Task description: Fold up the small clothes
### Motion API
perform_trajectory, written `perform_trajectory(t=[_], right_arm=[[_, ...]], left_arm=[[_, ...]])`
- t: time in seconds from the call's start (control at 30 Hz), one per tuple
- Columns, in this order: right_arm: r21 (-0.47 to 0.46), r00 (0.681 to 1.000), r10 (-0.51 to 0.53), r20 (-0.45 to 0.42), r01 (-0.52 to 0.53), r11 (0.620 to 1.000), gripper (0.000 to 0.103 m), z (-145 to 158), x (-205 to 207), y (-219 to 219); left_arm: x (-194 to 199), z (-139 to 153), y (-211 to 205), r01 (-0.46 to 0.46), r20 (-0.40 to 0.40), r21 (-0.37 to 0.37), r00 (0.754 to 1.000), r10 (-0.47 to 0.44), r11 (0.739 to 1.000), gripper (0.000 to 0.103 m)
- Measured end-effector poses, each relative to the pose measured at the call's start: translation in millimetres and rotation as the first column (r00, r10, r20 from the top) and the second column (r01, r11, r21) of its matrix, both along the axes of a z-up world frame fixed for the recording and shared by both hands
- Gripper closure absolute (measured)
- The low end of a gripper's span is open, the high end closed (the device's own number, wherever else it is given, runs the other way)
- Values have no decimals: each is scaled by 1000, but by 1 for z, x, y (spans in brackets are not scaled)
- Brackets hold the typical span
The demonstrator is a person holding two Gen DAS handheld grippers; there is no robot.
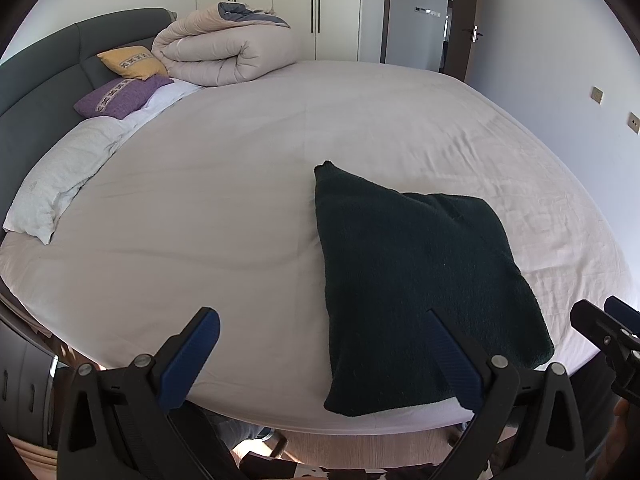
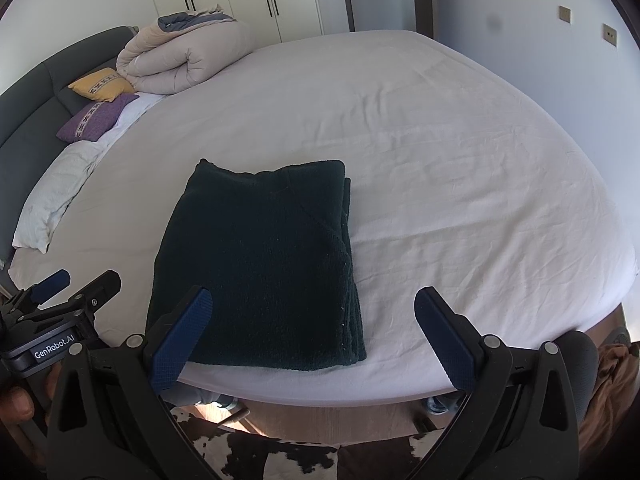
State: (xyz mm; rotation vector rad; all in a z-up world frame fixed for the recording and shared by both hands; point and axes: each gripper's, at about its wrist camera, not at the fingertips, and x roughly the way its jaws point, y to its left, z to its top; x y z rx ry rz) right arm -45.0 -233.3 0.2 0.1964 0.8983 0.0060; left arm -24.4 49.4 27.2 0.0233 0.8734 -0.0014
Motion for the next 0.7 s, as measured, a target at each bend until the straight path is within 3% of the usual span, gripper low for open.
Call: perform_trajectory(t=[0.7], right_arm=[[7, 1000, 5, -15, -4, 1000, 0, -5, 4, 3]], left_arm=[[0, -5, 1, 2, -8, 0, 1000, -2, 1000, 0]])
